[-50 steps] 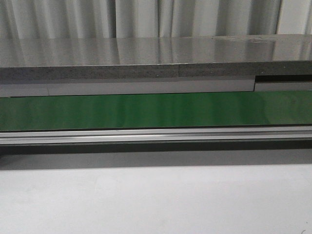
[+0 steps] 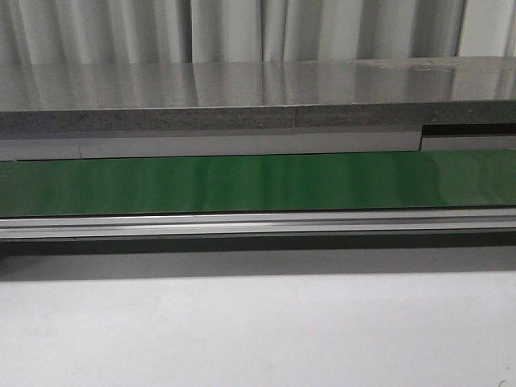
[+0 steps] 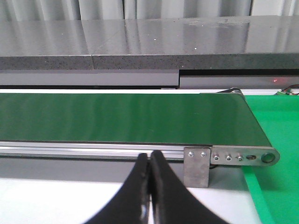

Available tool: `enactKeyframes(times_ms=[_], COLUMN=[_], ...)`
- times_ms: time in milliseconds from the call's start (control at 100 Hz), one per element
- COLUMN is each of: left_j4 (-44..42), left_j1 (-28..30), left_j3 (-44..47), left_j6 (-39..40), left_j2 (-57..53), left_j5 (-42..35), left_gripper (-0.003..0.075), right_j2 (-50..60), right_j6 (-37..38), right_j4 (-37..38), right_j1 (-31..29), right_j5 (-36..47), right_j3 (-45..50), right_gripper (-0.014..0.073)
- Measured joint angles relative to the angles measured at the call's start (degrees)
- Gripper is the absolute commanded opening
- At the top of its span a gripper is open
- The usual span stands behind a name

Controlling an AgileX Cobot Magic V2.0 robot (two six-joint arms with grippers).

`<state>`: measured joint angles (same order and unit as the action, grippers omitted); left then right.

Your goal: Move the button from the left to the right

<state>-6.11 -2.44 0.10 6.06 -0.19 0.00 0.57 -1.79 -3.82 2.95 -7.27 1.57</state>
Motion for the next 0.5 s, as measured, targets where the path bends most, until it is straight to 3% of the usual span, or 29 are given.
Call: enactKeyframes(times_ms=[200, 330, 500], left_j4=[0.0, 0.0, -1.29], left_j1=[0.0, 0.0, 0.0], left_j3=[-0.1, -3.47, -17.42], left_j6=[0.0, 0.0, 0.0], left_j2=[0.0, 0.66, 8.76], left_j5=[-1.31, 6.62, 17.62], left_gripper=[-0.002, -0.002, -0.002], right_j2=[0.0, 0.0, 0.0], right_j6=[0.0, 0.0, 0.0], right_j4=[0.0, 0.0, 0.0], right_j1=[0.0, 0.0, 0.0], right_j5=[0.0, 0.0, 0.0], right_j3=[0.0, 0.0, 0.0], right_gripper=[-0.0067, -0.0067, -0.0067])
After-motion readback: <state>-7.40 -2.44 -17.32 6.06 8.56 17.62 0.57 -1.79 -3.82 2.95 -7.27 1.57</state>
